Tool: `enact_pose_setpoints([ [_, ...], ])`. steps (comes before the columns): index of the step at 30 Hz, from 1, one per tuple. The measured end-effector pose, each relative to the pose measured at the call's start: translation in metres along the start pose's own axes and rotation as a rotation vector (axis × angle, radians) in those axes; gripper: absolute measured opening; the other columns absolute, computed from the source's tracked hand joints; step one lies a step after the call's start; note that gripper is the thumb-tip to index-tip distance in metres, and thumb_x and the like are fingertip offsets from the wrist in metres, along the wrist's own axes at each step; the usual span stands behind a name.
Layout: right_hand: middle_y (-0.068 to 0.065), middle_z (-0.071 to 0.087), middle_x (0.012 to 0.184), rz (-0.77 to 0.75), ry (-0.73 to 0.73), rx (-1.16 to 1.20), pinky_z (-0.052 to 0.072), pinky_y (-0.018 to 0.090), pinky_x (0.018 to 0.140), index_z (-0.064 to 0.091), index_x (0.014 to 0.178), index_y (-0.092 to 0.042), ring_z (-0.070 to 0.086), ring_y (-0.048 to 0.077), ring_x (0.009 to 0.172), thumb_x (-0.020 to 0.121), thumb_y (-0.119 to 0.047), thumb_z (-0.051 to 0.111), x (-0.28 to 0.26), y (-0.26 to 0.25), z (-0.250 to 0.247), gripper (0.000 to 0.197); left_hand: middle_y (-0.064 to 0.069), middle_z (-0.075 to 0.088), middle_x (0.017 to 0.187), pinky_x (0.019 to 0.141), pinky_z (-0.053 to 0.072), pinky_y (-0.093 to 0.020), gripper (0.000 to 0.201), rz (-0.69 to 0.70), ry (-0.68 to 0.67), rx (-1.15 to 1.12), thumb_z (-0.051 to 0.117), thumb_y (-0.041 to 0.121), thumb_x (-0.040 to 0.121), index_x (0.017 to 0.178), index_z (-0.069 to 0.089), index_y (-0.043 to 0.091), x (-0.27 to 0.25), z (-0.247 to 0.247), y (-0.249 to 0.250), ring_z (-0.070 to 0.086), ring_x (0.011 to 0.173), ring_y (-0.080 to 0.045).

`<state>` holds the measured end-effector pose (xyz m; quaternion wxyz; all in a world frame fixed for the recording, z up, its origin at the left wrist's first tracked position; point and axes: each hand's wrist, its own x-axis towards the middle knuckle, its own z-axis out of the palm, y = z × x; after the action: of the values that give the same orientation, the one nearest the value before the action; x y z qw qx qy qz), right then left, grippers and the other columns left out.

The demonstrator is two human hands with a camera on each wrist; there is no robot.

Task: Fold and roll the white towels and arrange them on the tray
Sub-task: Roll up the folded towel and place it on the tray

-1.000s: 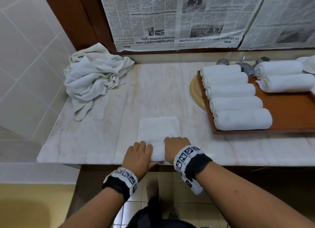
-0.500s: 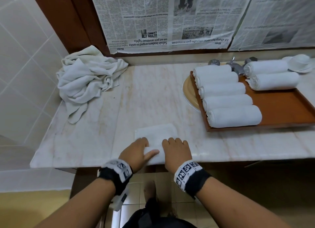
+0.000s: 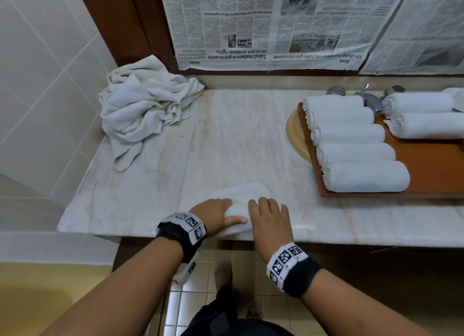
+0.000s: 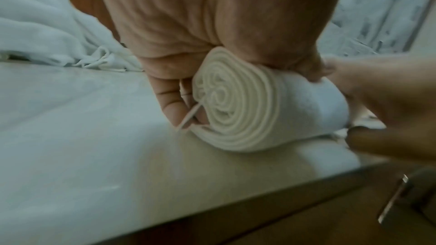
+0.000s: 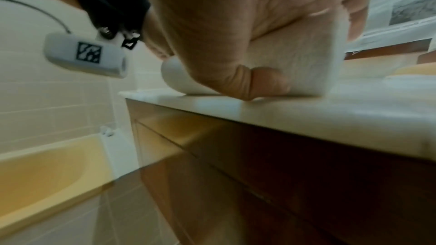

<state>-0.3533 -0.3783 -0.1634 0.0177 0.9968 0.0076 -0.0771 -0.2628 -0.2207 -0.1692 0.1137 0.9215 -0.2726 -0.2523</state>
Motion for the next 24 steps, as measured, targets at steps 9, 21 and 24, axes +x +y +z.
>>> enact_pose_setpoints([
  [9,0.003,0.052,0.127,-0.055,-0.249,0.0,0.035,0.042,0.097,0.045,0.13,-0.02,0.048,0.024,0.118,0.084,-0.044,0.063,0.068,0.008,-0.022,0.055,-0.009,0.057,0.082,0.057,0.044,-0.036,0.078,-0.011,0.464,0.416,0.074,0.072,0.057,0.097,0.063,0.006,-0.016,0.037,0.019,0.055,0.069,-0.028],
  [21,0.007,0.046,0.118,-0.029,0.077,0.122,0.037,0.05,0.1,0.046,0.127,-0.012,0.046,0.03,0.104,0.059,-0.03,0.069,0.042,0.003,0.013,0.073,-0.011,0.054,0.116,0.07,0.046,-0.038,0.091,0.112,0.283,0.348,0.043,0.086,0.064,0.121,0.057,0.016,0.023,-0.013,-0.024,0.055,0.096,-0.032],
  [24,0.008,0.049,0.112,0.008,0.057,0.075,0.041,0.045,0.086,0.046,0.129,-0.01,0.048,0.029,0.095,0.06,-0.024,0.076,0.046,0.005,0.014,0.076,-0.015,0.051,0.12,0.07,0.053,-0.042,0.1,-0.126,0.463,0.127,0.06,0.082,0.06,0.13,0.047,0.012,0.009,-0.003,-0.025,0.057,0.097,-0.033],
])
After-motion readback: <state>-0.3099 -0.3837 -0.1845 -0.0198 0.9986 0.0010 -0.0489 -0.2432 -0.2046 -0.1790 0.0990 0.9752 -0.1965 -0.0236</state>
